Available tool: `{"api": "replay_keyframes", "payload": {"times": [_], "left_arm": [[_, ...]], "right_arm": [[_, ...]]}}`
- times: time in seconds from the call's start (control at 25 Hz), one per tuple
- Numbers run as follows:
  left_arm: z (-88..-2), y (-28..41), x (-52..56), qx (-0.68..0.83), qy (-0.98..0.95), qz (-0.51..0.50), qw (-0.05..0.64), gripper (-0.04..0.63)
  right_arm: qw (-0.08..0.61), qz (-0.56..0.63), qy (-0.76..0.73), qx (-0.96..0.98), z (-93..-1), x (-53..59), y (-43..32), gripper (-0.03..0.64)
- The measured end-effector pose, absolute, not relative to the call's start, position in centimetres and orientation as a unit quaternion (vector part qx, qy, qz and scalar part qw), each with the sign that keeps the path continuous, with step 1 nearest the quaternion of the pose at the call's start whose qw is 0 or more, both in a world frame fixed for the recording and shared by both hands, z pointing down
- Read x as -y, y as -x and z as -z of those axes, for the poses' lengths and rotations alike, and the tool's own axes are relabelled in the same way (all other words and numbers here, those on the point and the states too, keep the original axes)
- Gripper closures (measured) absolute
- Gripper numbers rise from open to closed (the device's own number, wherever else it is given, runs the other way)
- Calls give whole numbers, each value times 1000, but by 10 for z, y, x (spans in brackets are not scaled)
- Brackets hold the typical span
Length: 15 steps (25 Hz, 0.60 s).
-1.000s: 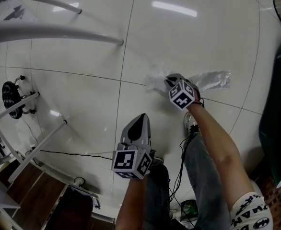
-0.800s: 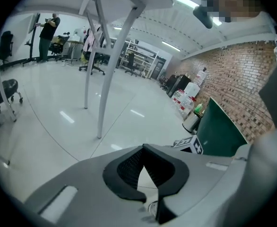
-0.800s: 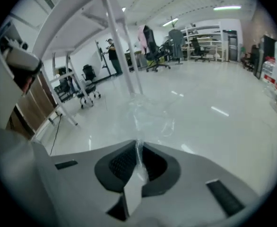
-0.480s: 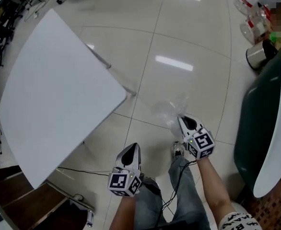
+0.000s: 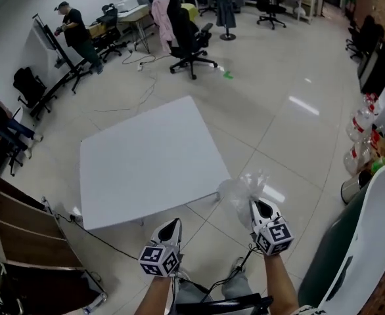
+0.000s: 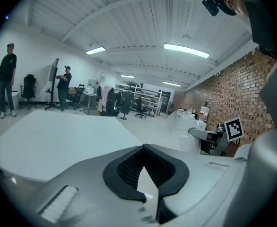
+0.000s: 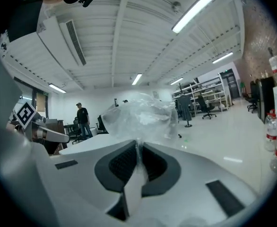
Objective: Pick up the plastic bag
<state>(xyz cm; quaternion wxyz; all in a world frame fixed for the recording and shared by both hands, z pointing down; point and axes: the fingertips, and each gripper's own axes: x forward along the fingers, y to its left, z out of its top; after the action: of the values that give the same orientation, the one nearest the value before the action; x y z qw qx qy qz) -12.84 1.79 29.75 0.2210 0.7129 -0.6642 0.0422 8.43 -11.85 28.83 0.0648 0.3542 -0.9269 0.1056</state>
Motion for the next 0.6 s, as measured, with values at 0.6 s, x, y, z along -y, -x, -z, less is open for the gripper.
{"api": "replay_keyframes", "payload": {"times": [0.6], "left_arm": [[-199,226,-124,741,-643,21,190,594]], "right_arm": [[86,-25,-252,964,-150,33,50,603]]}}
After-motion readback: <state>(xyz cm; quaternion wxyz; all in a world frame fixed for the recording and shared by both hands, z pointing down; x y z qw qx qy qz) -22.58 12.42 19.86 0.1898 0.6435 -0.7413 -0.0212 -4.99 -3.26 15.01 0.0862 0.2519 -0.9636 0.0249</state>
